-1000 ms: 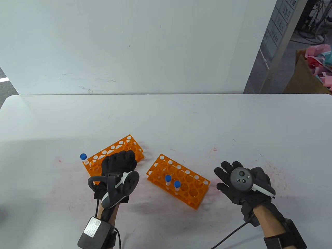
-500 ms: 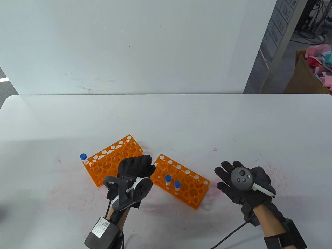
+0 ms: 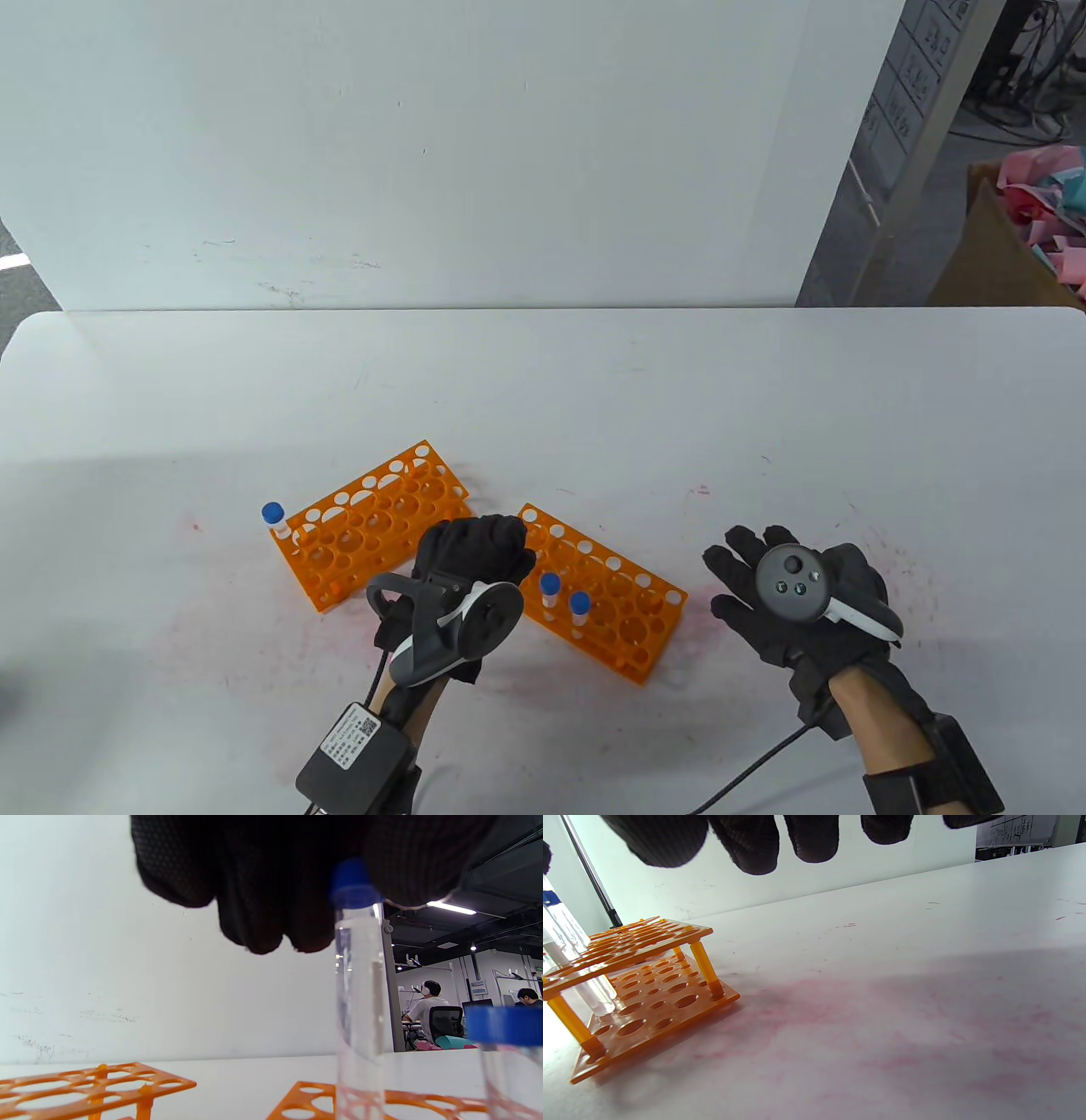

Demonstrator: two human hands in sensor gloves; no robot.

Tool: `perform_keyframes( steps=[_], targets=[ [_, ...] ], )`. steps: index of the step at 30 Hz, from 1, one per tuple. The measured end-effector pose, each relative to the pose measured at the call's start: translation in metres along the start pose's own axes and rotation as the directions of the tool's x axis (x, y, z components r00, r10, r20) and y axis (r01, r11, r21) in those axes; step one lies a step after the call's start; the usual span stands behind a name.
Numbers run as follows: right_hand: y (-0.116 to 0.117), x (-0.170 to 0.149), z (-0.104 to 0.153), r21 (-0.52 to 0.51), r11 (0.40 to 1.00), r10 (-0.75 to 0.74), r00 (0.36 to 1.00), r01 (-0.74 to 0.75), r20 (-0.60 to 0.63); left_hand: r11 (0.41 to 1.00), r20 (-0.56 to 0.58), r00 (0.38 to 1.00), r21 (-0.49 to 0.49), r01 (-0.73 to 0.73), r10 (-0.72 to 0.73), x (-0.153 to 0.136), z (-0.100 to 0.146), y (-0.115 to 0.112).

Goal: Transfer 4 test tubes between racks (Left hand only)

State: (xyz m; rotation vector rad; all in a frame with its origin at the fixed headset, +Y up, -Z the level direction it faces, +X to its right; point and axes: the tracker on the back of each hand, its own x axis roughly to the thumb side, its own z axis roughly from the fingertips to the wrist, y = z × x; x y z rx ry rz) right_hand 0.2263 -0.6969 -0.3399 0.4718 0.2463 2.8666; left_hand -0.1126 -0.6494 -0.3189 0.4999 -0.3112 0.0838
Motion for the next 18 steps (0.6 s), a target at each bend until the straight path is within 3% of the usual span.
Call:
perform_keyframes(
  steps=[18],
  targets=[
    [-0.001,-0.001,0.000,0.001,1.000,0.004,1.000,-0.004,-0.009,0.981,0.017,1.000,-0.192,-0.015,0.019,0.001,0.001,-0.026]
  ],
)
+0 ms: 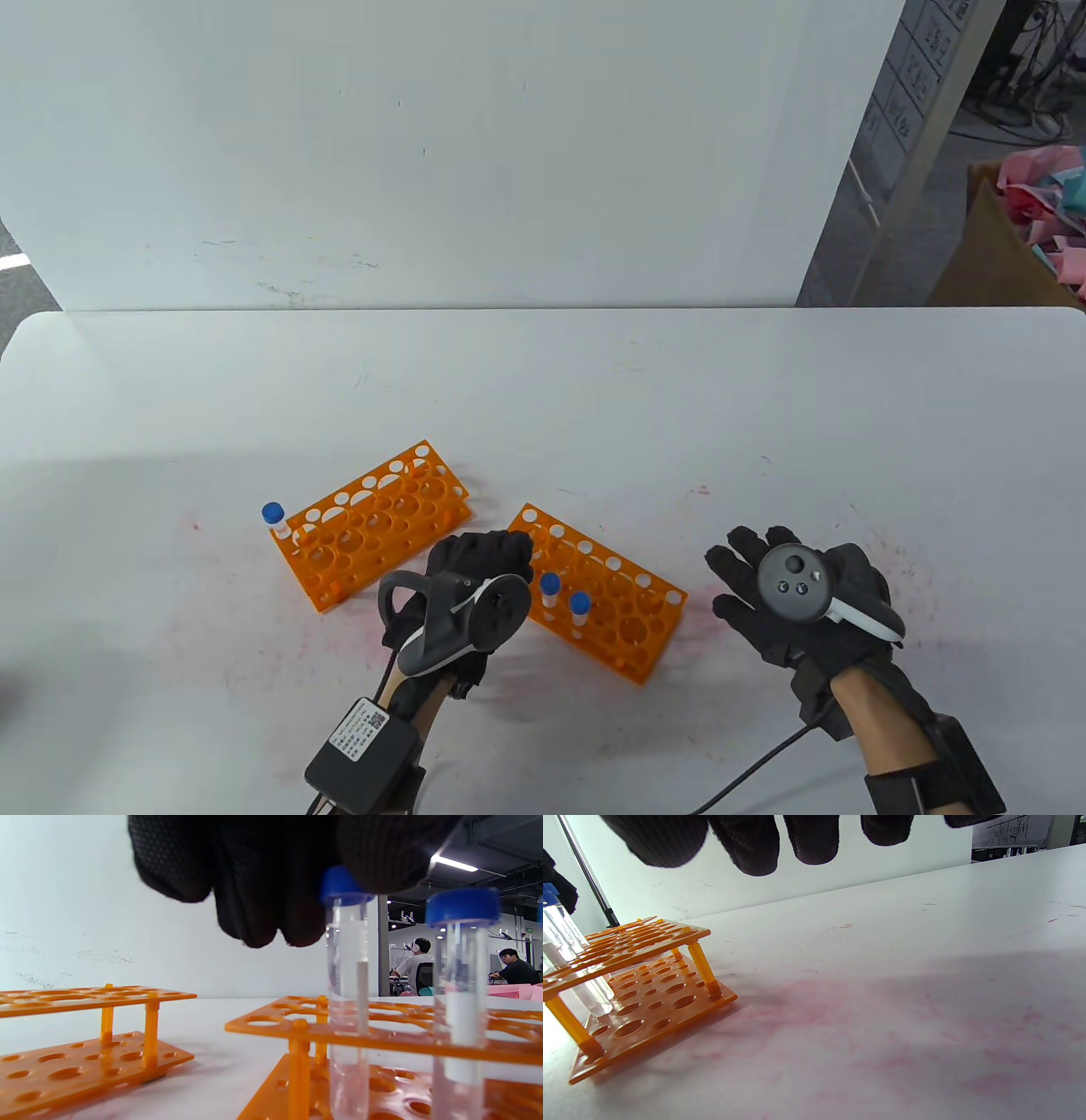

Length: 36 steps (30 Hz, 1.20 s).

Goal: Transfer 4 test tubes between racks (Left hand only)

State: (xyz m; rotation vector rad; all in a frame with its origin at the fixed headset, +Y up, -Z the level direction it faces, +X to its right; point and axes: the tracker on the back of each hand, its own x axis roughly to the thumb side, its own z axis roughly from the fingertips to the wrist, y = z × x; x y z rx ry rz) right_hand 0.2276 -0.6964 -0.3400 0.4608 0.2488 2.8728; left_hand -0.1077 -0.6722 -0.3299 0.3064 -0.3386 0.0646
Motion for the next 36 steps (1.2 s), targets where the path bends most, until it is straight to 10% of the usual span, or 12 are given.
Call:
perform_keyframes(
  steps=[36],
  targets=[
    [0.001,0.000,0.001,0.017,1.000,-0.004,1.000,0.004,-0.003,0.995,-0.091,0.991,0.020,-0.093,0.094,-0.046,0.005,0.012]
  ],
)
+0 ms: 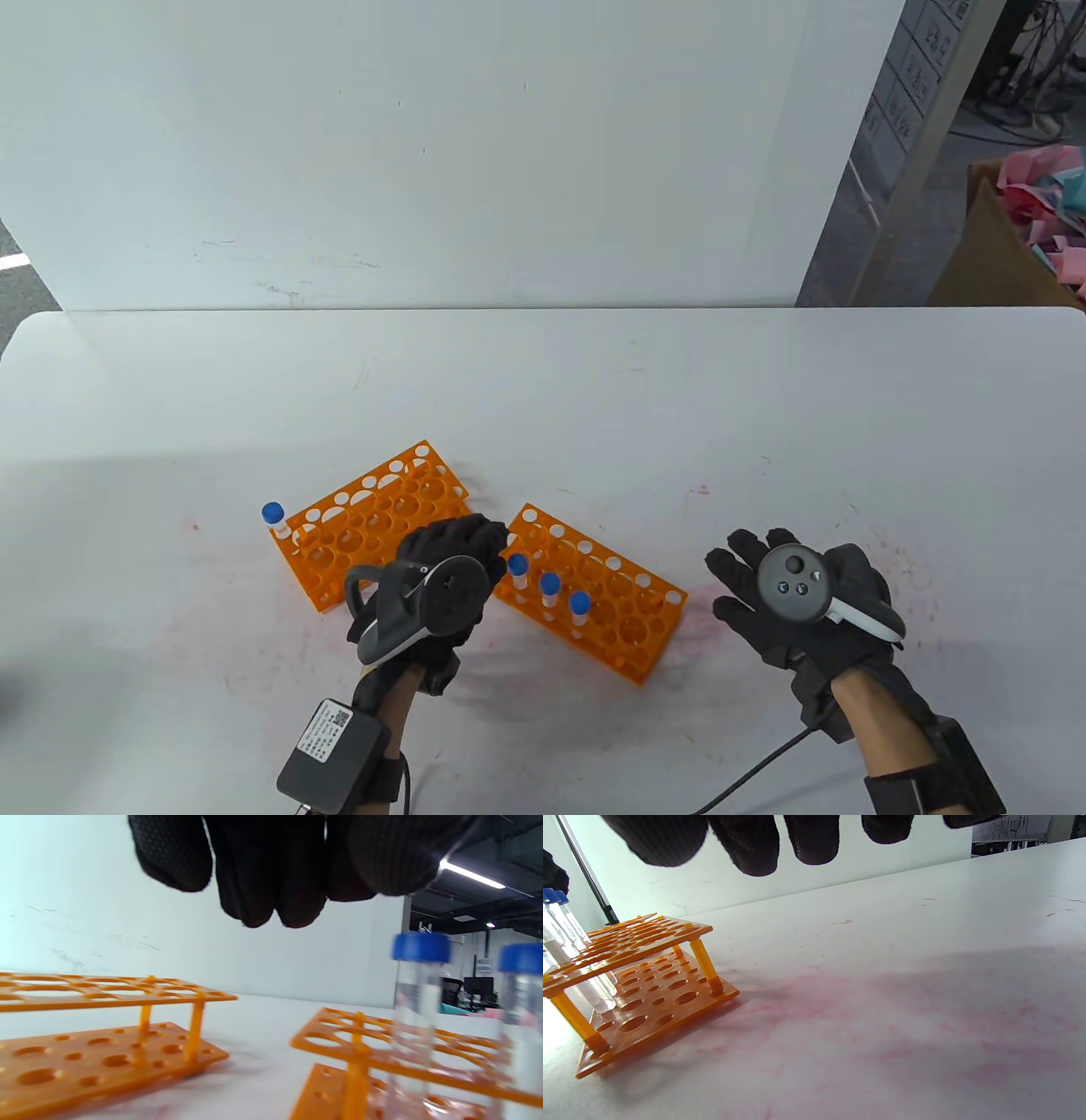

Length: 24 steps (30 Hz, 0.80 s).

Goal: Transfer 4 test tubes between racks (Left hand only)

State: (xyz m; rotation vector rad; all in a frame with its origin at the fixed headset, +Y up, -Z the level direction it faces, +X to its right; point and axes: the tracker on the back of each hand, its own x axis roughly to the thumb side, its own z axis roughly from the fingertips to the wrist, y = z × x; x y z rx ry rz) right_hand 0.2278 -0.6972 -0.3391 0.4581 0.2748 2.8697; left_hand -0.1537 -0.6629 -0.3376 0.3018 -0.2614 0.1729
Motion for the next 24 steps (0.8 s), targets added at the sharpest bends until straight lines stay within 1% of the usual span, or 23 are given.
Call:
perform_keyframes(
  steps=[2,6,10,12,14,15,17,21,24],
  targets=[
    [0.000,0.000,0.000,0.005,1.000,0.004,1.000,-0.004,0.002,1.000,-0.027,1.000,-0.006,0.012,-0.012,-0.012,0.000,0.004],
    [0.001,0.002,-0.001,0.004,1.000,0.002,1.000,-0.002,0.006,0.998,-0.112,0.993,0.044,0.038,-0.033,-0.039,0.003,0.015],
    [0.001,0.004,-0.001,0.003,1.000,0.014,1.000,-0.014,0.006,0.994,-0.205,0.977,0.074,0.083,-0.066,-0.065,0.007,0.021],
    [0.002,0.004,-0.001,0.003,1.000,0.011,1.000,-0.011,0.005,0.990,-0.254,0.967,0.136,0.035,0.000,-0.080,0.011,0.022],
    [0.002,0.004,-0.001,0.000,1.000,0.006,1.000,-0.006,0.009,0.986,-0.310,0.949,0.166,0.001,0.051,-0.092,0.014,0.024],
    [0.002,0.004,-0.001,0.001,1.000,0.008,1.000,-0.008,0.011,0.985,-0.332,0.942,0.173,0.004,0.054,-0.096,0.015,0.025],
    [0.003,0.005,0.000,0.001,1.000,0.013,1.000,-0.013,0.013,0.983,-0.396,0.918,0.178,0.047,0.028,-0.107,0.017,0.026],
    [0.004,0.006,0.000,0.000,1.000,0.010,1.000,-0.010,0.013,0.973,-0.458,0.887,0.169,0.159,-0.066,-0.120,0.022,0.022],
    [0.007,0.008,-0.002,0.013,1.000,0.010,1.000,-0.010,0.021,0.977,-0.500,0.864,0.152,0.149,-0.054,-0.129,0.023,0.018]
  ],
)
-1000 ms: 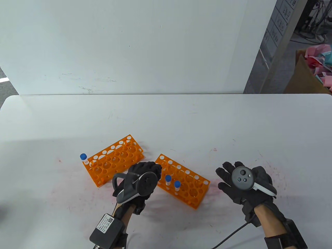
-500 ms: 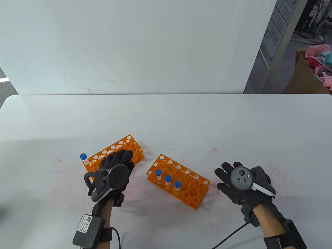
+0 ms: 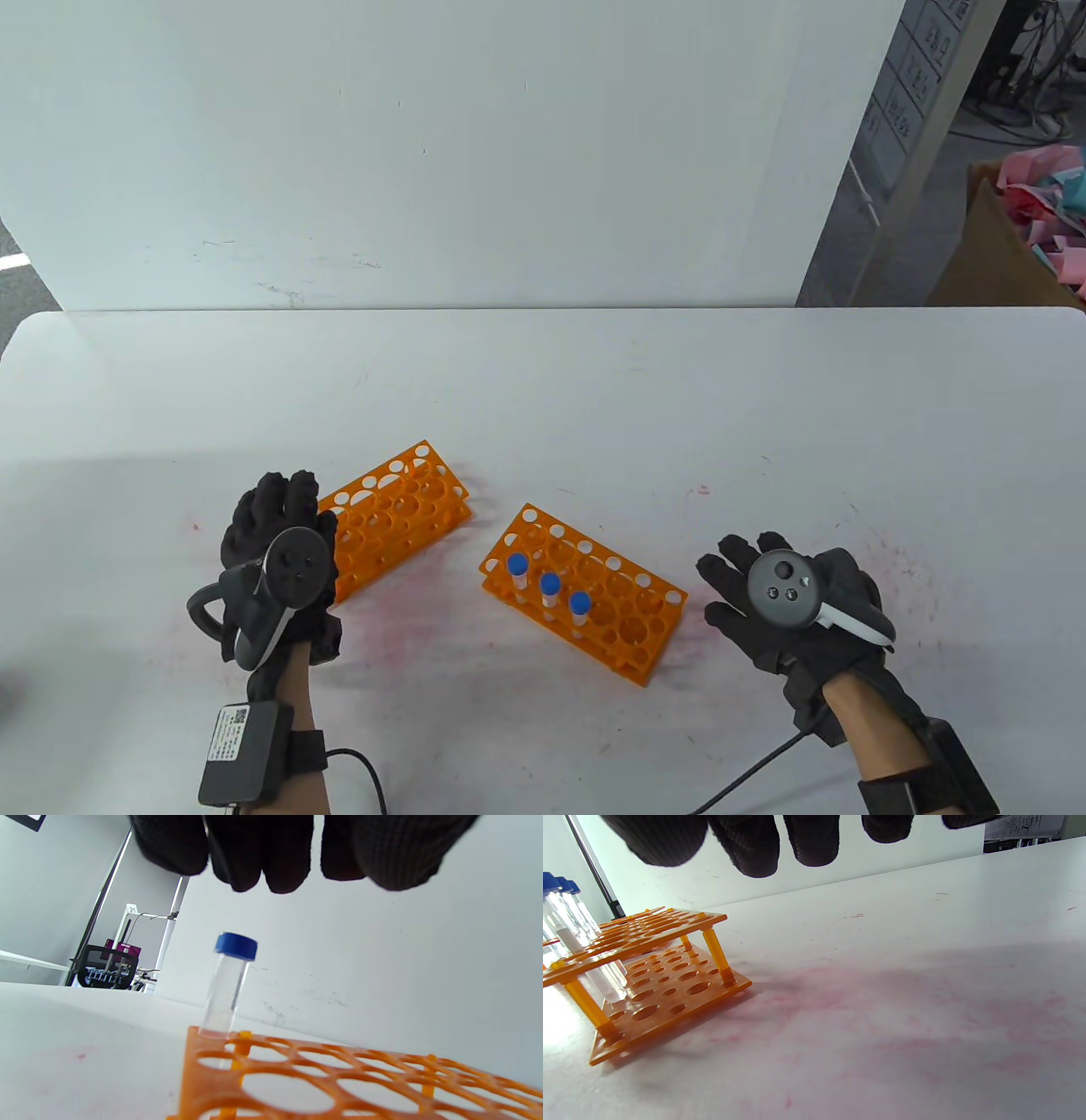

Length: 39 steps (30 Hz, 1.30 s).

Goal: Transfer 4 test tubes between racks (Left hand only)

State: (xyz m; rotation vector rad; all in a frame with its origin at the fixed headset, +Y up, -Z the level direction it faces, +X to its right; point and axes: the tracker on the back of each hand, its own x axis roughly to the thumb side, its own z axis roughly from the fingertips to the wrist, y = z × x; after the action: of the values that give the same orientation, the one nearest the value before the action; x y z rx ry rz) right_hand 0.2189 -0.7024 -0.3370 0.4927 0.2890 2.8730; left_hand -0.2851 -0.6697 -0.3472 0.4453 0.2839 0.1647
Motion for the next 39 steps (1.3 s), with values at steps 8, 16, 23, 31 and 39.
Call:
perform_keyframes(
  steps=[8,16,23,31,39],
  targets=[
    [0.000,-0.001,-0.001,0.004,1.000,-0.004,1.000,0.004,-0.002,0.986,-0.075,0.987,-0.091,0.139,-0.146,-0.013,-0.007,-0.017],
    [-0.001,-0.002,0.000,-0.005,1.000,-0.010,1.000,0.010,-0.003,0.975,-0.099,0.976,-0.128,0.181,-0.194,-0.014,-0.009,-0.024],
    [-0.001,-0.002,0.000,-0.001,1.000,-0.011,1.000,0.011,-0.004,0.968,-0.120,0.967,-0.135,0.210,-0.226,-0.015,-0.012,-0.025],
    [-0.001,-0.002,0.000,0.002,1.000,-0.011,1.000,0.011,-0.007,0.959,-0.132,0.956,-0.144,0.244,-0.263,-0.014,-0.017,-0.026],
    [-0.002,-0.002,-0.001,-0.001,1.000,-0.015,1.000,0.015,-0.008,0.964,-0.133,0.958,-0.115,0.239,-0.253,-0.016,-0.018,-0.025]
  ],
)
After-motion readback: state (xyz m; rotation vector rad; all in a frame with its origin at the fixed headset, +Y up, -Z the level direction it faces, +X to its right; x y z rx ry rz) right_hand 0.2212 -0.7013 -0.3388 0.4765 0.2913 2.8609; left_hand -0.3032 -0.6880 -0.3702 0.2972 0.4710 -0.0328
